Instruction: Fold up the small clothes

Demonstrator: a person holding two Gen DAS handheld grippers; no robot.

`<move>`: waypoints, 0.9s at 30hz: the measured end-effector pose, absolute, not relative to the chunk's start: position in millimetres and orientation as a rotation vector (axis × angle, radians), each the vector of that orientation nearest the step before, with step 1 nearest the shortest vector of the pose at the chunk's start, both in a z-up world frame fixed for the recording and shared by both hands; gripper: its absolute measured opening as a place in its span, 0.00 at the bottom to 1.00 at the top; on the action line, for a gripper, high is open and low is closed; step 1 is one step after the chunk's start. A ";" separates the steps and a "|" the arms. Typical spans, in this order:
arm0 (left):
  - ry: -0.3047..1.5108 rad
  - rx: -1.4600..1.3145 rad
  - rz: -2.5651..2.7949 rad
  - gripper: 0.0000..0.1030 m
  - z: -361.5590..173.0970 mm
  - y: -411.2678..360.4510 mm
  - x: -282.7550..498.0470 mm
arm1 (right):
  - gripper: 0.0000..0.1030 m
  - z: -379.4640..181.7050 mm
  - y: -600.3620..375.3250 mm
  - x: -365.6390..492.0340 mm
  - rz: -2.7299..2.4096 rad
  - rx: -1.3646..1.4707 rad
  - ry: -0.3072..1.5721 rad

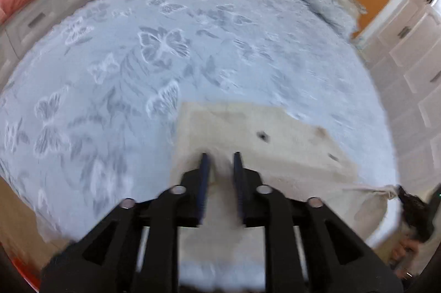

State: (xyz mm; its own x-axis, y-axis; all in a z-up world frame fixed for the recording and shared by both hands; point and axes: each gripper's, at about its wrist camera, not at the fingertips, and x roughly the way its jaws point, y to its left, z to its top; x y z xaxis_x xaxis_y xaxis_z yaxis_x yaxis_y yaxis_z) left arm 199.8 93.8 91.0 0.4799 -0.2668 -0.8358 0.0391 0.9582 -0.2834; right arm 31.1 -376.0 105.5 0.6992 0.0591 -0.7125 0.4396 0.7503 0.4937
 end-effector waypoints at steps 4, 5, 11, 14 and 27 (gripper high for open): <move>1.069 -0.138 -0.108 0.54 65.1 90.5 204.8 | 0.20 98.6 -367.3 46.6 -0.369 0.638 0.788; 1.070 -0.151 -0.126 0.62 64.3 94.8 200.9 | 0.27 99.8 -364.9 39.3 -0.366 0.651 0.775; 1.090 -0.128 -0.161 0.73 42.7 91.6 201.5 | 0.51 66.8 -358.4 42.7 -0.347 0.475 0.908; 1.220 -0.136 -0.177 0.70 11.3 78.7 223.2 | 0.58 44.1 -355.8 66.4 -0.316 0.443 0.975; 1.101 -0.200 -0.320 0.08 83.7 89.9 230.5 | 0.05 92.3 -363.4 73.3 -0.179 0.382 0.894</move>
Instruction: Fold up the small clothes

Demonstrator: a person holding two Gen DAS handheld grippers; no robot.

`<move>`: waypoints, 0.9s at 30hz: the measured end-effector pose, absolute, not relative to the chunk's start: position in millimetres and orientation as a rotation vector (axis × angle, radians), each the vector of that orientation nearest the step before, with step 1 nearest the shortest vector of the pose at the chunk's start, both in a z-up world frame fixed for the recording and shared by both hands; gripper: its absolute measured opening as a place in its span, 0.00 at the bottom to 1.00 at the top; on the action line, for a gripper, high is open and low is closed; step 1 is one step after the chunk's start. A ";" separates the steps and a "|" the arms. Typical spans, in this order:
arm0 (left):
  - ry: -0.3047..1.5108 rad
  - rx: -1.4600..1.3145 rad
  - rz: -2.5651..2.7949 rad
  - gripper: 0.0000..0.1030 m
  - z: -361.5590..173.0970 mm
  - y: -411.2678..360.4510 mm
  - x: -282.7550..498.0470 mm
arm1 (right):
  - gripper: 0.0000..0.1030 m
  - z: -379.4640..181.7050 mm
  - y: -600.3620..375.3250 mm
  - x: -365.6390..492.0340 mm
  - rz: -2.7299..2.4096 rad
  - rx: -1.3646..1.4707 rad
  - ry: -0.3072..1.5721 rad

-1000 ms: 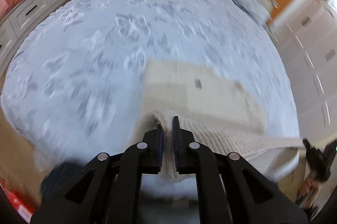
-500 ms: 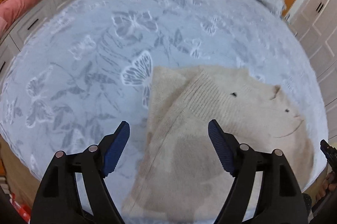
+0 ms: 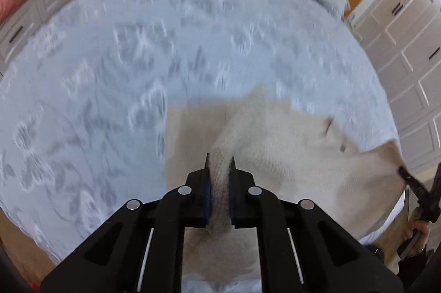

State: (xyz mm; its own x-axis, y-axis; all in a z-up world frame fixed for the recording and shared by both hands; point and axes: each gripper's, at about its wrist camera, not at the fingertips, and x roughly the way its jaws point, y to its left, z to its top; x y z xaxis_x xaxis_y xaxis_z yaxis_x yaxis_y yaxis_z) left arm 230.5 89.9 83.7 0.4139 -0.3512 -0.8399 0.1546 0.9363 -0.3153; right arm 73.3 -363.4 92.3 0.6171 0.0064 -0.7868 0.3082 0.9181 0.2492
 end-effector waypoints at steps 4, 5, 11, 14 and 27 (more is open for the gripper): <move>1.152 -0.216 -0.223 0.09 58.2 83.1 276.5 | 0.05 94.1 -410.4 98.1 -0.233 0.552 0.800; 1.206 -0.231 -0.208 0.09 38.3 83.2 286.2 | 0.05 64.8 -420.4 117.8 -0.259 0.563 0.881; 1.251 -0.305 -0.151 0.26 -0.9 89.2 274.4 | 0.15 7.8 -415.8 137.2 -0.311 0.614 1.018; 1.191 -0.299 -0.136 0.53 23.5 108.9 243.8 | 0.48 35.9 -409.2 98.8 -0.368 0.603 0.936; 1.327 -0.729 -0.003 0.78 -34.0 146.0 149.5 | 0.61 -30.4 -370.8 -11.2 -0.300 0.998 1.083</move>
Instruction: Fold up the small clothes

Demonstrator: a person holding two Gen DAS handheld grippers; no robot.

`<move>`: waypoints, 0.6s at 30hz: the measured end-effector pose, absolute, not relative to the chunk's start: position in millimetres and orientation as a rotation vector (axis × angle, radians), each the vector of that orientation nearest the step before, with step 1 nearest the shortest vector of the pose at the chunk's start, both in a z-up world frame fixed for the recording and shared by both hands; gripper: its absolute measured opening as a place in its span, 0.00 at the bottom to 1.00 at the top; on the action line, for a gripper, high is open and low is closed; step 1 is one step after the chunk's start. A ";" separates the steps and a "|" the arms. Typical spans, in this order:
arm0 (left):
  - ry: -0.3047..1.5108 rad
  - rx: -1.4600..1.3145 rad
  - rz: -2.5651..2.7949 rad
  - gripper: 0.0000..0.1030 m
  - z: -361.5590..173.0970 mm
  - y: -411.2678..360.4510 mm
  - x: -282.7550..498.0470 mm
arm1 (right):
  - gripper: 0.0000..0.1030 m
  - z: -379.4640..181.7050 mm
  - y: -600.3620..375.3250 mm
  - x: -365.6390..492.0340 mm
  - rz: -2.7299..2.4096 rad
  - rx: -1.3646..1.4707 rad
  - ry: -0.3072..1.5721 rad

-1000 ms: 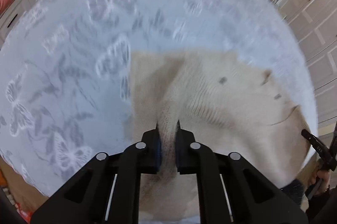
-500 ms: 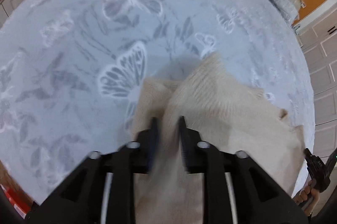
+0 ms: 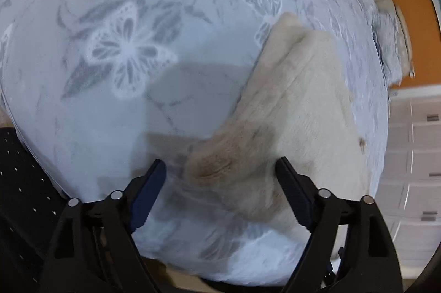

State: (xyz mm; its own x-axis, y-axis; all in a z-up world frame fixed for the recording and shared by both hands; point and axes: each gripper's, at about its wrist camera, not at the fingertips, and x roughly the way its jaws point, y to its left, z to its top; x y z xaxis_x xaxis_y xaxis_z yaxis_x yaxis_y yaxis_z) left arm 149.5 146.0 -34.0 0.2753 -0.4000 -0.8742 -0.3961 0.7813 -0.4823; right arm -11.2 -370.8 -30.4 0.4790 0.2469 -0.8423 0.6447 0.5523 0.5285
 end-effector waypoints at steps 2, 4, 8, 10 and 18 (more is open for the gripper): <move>1.333 -0.735 -0.052 0.56 -32.0 136.8 155.8 | 0.68 -30.9 -368.2 5.9 -0.297 1.021 1.069; 1.357 -0.690 -0.068 0.24 -24.4 130.1 161.3 | 0.54 -27.4 -365.3 20.0 -0.315 0.995 1.049; 1.307 -0.573 -0.152 0.13 24.1 136.5 151.0 | 0.25 15.7 -355.7 24.9 -0.290 0.879 1.017; 1.304 -0.504 -0.186 0.09 44.9 144.7 136.8 | 0.21 41.7 -349.1 13.2 -0.271 0.785 1.022; 1.470 -0.384 -0.172 0.10 19.3 169.9 42.9 | 0.27 30.8 -312.7 -82.0 -0.247 0.597 1.262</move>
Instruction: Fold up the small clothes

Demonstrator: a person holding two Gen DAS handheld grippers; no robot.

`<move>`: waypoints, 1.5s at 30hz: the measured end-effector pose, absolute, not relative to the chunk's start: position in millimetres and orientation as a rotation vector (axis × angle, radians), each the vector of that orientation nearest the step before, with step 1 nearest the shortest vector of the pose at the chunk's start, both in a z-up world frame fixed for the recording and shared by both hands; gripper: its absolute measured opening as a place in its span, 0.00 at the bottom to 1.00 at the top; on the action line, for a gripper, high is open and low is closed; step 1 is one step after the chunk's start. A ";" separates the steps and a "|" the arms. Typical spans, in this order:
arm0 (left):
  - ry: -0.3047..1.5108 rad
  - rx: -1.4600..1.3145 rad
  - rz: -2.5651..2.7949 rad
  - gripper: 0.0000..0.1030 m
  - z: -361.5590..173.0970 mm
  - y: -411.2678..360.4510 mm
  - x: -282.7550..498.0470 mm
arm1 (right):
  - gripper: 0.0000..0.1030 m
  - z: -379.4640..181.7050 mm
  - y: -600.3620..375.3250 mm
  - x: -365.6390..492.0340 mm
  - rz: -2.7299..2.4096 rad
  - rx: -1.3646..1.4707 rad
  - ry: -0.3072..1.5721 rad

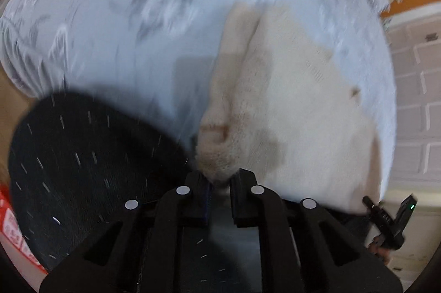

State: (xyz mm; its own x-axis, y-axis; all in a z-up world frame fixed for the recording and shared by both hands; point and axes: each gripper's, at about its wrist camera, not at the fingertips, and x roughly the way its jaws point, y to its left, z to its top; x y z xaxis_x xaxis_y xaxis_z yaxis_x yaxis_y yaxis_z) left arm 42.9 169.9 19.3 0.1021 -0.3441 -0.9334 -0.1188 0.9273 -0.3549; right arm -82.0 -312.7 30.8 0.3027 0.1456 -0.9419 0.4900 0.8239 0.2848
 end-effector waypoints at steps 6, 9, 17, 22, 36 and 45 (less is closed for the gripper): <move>1.239 -0.274 -0.140 0.49 80.0 156.4 61.5 | 0.46 75.8 -344.2 -93.3 -0.418 0.615 1.074; 1.141 -0.203 -0.122 0.65 98.2 139.2 107.0 | 0.64 96.6 -360.8 -61.5 -0.417 0.566 0.987; 1.349 -0.232 -0.137 0.16 0.7 98.2 193.3 | 0.65 17.4 -350.1 55.6 -0.355 0.463 1.161; 1.263 -0.216 -0.117 0.06 26.5 108.1 177.6 | 0.07 66.2 -333.9 51.4 -0.238 0.485 1.005; 1.175 -0.100 -0.050 0.10 56.0 93.0 152.9 | 0.17 67.0 -325.2 38.7 -0.407 0.386 0.992; 1.292 0.113 -0.215 0.13 9.6 -9.4 86.3 | 0.05 14.6 -120.2 45.4 0.158 0.199 1.223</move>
State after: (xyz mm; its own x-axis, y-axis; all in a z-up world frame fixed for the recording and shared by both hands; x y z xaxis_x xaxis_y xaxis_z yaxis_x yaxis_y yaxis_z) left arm 86.3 -9.4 9.5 0.2590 -0.0950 -0.9612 0.2213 0.9745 -0.0367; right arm 45.4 -120.2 14.6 0.3338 0.2267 -0.9150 -0.0133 0.9717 0.2359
